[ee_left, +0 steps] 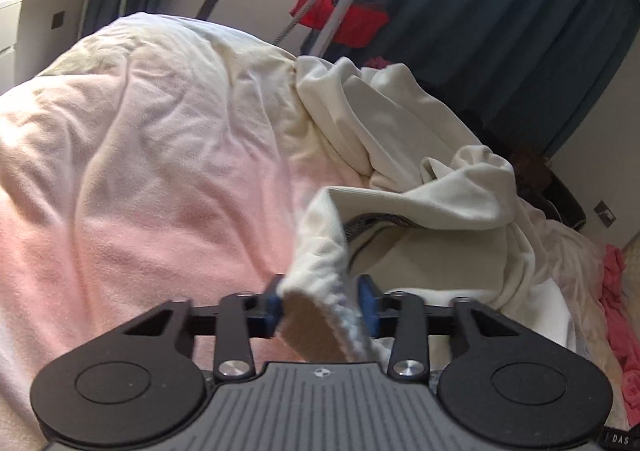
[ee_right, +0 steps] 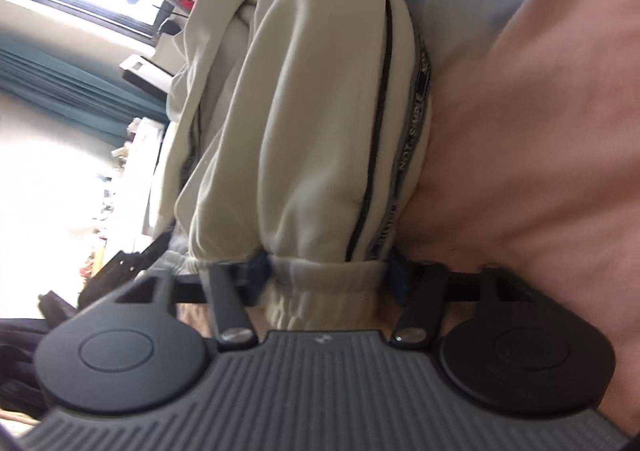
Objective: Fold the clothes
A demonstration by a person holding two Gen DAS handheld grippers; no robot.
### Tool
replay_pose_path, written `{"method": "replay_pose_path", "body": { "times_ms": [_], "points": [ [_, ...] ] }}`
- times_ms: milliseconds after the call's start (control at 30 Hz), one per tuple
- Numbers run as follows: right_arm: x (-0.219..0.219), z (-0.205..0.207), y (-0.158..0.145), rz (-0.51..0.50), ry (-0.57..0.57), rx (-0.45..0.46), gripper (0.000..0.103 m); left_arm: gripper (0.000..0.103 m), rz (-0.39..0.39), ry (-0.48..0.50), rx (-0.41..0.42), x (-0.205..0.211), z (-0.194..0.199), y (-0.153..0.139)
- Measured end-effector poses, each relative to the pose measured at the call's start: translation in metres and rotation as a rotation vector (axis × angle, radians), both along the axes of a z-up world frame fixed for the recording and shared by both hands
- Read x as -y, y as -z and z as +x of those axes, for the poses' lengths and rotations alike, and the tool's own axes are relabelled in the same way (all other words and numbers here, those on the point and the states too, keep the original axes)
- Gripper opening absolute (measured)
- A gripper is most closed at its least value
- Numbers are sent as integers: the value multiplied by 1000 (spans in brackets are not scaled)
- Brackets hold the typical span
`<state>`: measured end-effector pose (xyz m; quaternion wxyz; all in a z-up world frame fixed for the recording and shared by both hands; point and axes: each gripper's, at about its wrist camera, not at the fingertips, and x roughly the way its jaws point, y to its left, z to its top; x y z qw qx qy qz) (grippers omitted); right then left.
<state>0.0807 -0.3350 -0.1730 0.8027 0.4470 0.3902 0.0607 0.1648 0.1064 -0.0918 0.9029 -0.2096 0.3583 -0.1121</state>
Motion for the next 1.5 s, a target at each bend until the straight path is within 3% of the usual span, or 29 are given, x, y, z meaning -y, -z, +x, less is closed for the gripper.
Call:
{"method": "replay_pose_path", "body": {
  "times_ms": [67,133,267,367,533,700,833,1033,1133,1233,1300,1367,1400,1467,1500],
  "points": [
    [1,-3,-5,0,3,30,33,23,-34,-9,13,-3,-2,-5],
    [-2,-10,-15,11,-2,74,27,18,-13,-14,44,1,-6,-15],
    [-22,-31,-34,102,-5,125,24,17,-23,-73,113,-9,-9,-48],
    [-67,-36,-48,110,-69,163,24,16,-4,-141,146,-36,0,-77],
    [-177,-8,-73,142,-218,226,24,16,141,-275,159,-106,37,-124],
    [-293,45,-75,217,-344,212,25,16,381,-393,154,-175,81,-156],
    [-366,75,-58,284,-426,181,26,16,459,-485,78,-222,124,-145],
    [-405,103,-31,170,-505,103,29,18,453,-526,-58,-260,162,-89],
    [-409,102,-40,84,-575,120,31,25,444,-524,-89,-263,162,-74],
    [-410,97,-50,45,-617,101,35,48,422,-526,-69,-262,150,-77],
    [-405,94,-62,33,-635,104,44,68,414,-531,-51,-258,138,-87],
    [-399,91,-77,14,-652,118,70,79,402,-528,4,-250,118,-102],
    [-396,90,-85,4,-660,125,75,89,396,-515,32,-245,108,-108],
    [-385,76,-102,-45,-673,164,85,95,404,-474,70,-226,87,-121],
    [-373,60,-110,-77,-677,193,85,98,410,-453,86,-215,77,-128]
  ]
}}
